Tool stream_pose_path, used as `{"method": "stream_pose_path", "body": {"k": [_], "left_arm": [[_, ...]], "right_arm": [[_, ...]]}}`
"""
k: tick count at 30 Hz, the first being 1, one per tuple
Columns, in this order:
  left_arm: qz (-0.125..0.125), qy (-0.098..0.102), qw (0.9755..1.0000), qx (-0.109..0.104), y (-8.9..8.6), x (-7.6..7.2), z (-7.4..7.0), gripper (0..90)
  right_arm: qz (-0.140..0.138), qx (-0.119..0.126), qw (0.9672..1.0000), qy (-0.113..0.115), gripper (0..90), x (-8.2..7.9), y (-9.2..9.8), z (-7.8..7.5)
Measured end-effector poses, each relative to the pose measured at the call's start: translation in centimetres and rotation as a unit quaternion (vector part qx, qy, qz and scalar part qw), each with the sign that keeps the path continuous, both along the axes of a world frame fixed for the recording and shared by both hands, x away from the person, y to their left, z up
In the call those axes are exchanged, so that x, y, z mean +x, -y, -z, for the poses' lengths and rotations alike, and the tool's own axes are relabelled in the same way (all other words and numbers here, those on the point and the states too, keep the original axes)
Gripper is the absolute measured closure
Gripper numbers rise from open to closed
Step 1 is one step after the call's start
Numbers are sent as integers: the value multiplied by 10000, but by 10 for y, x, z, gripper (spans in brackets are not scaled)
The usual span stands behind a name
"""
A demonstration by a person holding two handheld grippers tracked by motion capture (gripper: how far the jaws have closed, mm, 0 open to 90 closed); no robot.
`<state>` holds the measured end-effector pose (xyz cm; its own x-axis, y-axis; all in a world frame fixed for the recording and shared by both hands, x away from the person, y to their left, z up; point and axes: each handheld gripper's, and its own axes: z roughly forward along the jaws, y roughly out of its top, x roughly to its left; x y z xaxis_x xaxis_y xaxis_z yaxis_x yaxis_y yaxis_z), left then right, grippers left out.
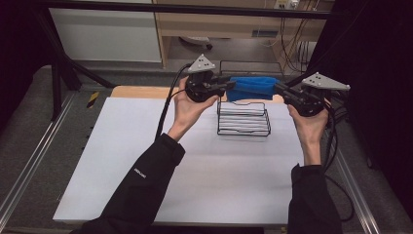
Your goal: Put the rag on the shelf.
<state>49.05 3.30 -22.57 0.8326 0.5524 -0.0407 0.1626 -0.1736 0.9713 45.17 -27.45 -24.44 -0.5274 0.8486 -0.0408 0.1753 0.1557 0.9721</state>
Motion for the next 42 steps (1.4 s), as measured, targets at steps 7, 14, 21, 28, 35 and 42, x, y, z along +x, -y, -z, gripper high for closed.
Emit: {"method": "stream_pose_path", "body": {"k": [7, 14, 21, 28, 35, 42], "left_arm": [[28, -185, 9998, 26, 3, 1, -6, 787], [83, -566, 9968, 562, 12, 5, 8, 899], [27, -522, 9952, 833, 17, 6, 21, 899], [-18, -436, 9939, 1011, 21, 9, 28, 899], [-80, -422, 9922, 1170, 24, 12, 35, 899], [-129, -369, 9924, 1168, 21, 13, 42, 898]], "right_arm": [[-5, -36, 10000, -30, 862, 2, -2, 4], [-26, -54, 10000, -22, 856, 3, -3, 7], [-62, -27, 10000, -63, 838, 3, -1, 11], [-115, 53, 9999, -50, 739, 0, -3, 5], [-280, 235, 9993, -115, 772, 0, -9, 0], [-70, 92, 9974, -710, 900, 8, -8, 27]]}}
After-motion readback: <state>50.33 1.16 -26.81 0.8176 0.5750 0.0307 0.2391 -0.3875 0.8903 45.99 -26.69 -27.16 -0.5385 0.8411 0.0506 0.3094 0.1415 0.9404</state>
